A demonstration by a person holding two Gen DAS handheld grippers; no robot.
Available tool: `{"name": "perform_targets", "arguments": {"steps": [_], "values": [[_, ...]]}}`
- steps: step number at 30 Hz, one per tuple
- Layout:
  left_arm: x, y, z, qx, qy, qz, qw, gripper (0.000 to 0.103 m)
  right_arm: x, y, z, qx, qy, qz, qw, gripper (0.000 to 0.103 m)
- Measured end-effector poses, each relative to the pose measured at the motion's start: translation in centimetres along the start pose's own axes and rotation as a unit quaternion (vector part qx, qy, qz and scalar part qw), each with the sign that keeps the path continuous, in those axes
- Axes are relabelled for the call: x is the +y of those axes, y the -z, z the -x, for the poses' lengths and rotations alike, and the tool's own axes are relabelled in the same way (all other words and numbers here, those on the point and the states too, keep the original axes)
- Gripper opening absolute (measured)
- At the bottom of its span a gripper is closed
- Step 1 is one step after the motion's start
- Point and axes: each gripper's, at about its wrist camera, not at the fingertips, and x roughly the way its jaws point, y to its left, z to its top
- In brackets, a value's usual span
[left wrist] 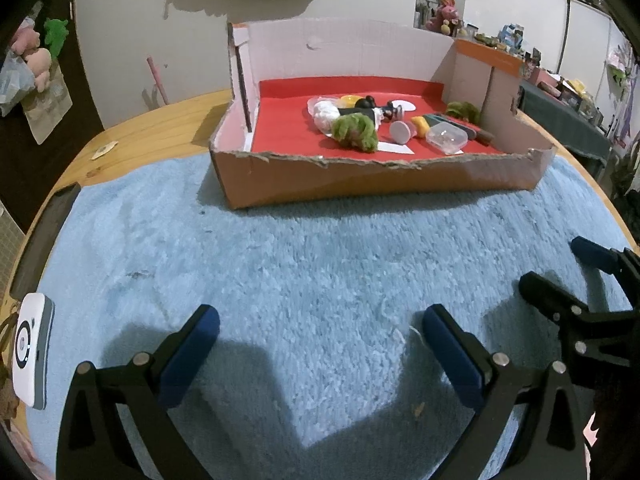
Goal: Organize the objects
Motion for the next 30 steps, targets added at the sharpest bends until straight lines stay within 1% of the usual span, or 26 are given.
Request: {"name": "perform_targets", "arguments": {"steps": [3, 30], "values": [[-0.06, 0.37, 0.12, -0.015, -0.003, 0.001, 0.9999, 0.103, 0.00, 0.01, -0.01, 0.000, 0.000, 0.000, 1.000, 0.100], [0.04, 0.33, 0.02, -0.013, 0.002, 0.002, 0.9999, 0.103, 0.00, 0.06, -0.03, -0.001, 0.001, 0.000, 1.000, 0.101]]}}
